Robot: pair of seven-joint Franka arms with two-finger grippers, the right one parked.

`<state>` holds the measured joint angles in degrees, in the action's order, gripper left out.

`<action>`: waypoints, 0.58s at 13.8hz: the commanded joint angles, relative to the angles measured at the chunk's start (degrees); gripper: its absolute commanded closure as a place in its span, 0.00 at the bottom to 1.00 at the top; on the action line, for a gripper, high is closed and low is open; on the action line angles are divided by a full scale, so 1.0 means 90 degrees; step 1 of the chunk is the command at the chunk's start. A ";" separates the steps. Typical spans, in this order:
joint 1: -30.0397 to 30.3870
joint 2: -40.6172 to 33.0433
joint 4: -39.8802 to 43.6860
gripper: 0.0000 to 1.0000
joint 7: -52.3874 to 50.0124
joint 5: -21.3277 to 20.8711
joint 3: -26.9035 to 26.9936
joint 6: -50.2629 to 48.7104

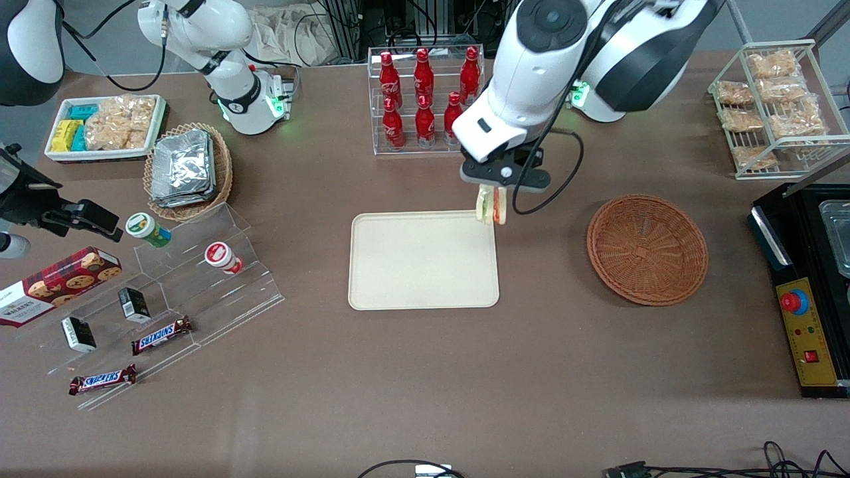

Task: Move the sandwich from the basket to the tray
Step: 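Carry the sandwich over the cream tray and lower it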

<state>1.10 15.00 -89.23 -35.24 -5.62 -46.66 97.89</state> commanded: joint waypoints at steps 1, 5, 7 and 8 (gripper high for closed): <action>0.0160 -0.0173 -0.1137 0.88 -0.0128 -0.0108 -0.0030 0.1053; 0.0258 0.0187 -0.2350 0.88 -0.0526 -0.0615 0.0057 0.2704; 0.0210 0.0616 -0.2517 0.88 -0.0819 -0.1004 0.0107 0.3077; 0.0200 0.0831 -0.2576 0.88 -0.1092 -0.1297 0.0107 0.3243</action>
<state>2.69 19.32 -111.94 -40.98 -13.36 -45.28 124.42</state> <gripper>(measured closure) 0.846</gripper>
